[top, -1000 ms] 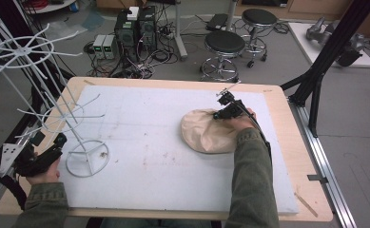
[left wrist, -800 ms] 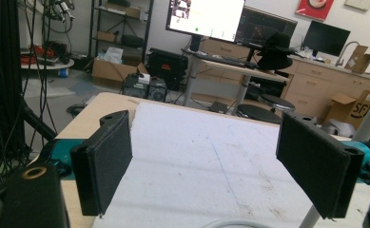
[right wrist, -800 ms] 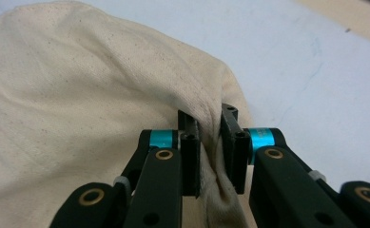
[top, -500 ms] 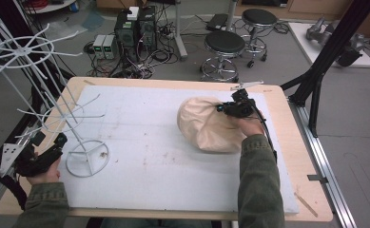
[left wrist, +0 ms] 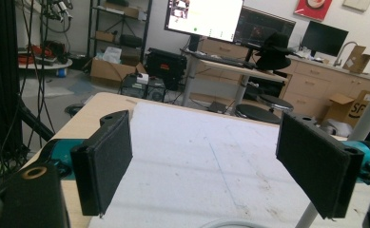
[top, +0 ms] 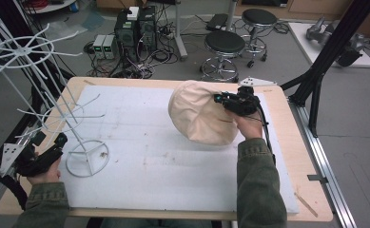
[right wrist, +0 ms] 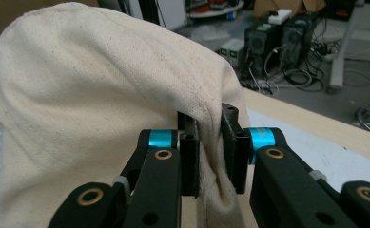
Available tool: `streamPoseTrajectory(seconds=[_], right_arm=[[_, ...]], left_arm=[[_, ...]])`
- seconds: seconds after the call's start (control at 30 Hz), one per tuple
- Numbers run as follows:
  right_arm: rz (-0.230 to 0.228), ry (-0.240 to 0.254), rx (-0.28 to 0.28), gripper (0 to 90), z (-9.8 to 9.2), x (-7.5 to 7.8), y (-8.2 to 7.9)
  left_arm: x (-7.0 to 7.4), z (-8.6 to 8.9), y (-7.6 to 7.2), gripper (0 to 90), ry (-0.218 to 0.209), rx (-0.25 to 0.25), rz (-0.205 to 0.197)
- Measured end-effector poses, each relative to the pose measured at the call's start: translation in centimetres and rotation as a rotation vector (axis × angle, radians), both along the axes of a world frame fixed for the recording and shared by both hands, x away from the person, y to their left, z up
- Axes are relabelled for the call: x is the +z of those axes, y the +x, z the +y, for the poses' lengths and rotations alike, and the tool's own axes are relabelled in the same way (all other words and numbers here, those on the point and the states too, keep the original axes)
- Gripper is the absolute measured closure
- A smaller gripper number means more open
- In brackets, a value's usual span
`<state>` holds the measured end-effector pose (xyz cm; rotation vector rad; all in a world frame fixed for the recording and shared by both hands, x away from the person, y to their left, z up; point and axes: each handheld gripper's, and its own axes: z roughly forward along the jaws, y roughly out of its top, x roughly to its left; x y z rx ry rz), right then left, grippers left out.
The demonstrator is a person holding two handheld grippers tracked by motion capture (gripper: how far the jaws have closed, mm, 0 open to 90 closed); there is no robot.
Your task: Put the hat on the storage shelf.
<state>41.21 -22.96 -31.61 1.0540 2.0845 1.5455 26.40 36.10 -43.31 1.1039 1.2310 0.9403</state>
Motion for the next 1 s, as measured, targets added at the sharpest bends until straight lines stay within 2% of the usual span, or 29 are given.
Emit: streamPoseTrajectory(seconds=[0.07, 0.1, 0.17, 0.33, 0.37, 0.57, 0.63, 0.8, 0.83, 1.0], right_arm=[[-0.025, 0.04, -0.016, 80.2, -0.2, 0.5, -0.4], [-0.025, 0.04, -0.016, 80.2, -0.2, 0.5, -0.4], [-0.054, 0.062, -0.033, 80.0, -0.1, 0.9, -0.8], [-0.118, 0.141, -0.046, 79.8, 0.1, 1.8, -1.8], [-0.122, 0.172, -0.053, 79.7, 0.2, 2.1, -2.1], [-0.154, 0.249, -0.1, 79.2, 0.4, 3.0, -3.1], [-0.171, 0.288, -0.112, 79.0, 0.5, 3.1, -3.3], [-0.241, 0.377, -0.126, 79.0, 1.0, 3.6, -4.2], [-0.269, 0.398, -0.13, 79.0, 1.3, 3.7, -4.5], [-0.312, 0.43, -0.113, 79.0, 2.0, 4.1, -4.9]], left_arm=[[0.0, 0.0, 0.0, 19.7, 0.0, 0.0, 0.0], [0.0, 0.0, 0.0, 19.7, -0.001, 0.001, -0.002], [0.0, 0.0, 0.0, 19.7, -0.002, 0.0, -0.001], [0.0, -0.1, 0.0, 19.7, -0.003, -0.001, -0.002], [0.0, -0.1, 0.0, 19.7, -0.004, -0.002, -0.001], [0.0, -0.2, 0.0, 19.7, -0.006, -0.003, -0.001], [0.0, -0.1, 0.0, 19.8, -0.006, -0.002, 0.0], [0.0, -0.1, 0.0, 19.8, -0.007, -0.003, -0.001], [0.0, -0.1, 0.0, 19.8, -0.007, -0.003, -0.001], [0.0, -0.2, 0.0, 19.8, -0.007, -0.005, -0.001]])
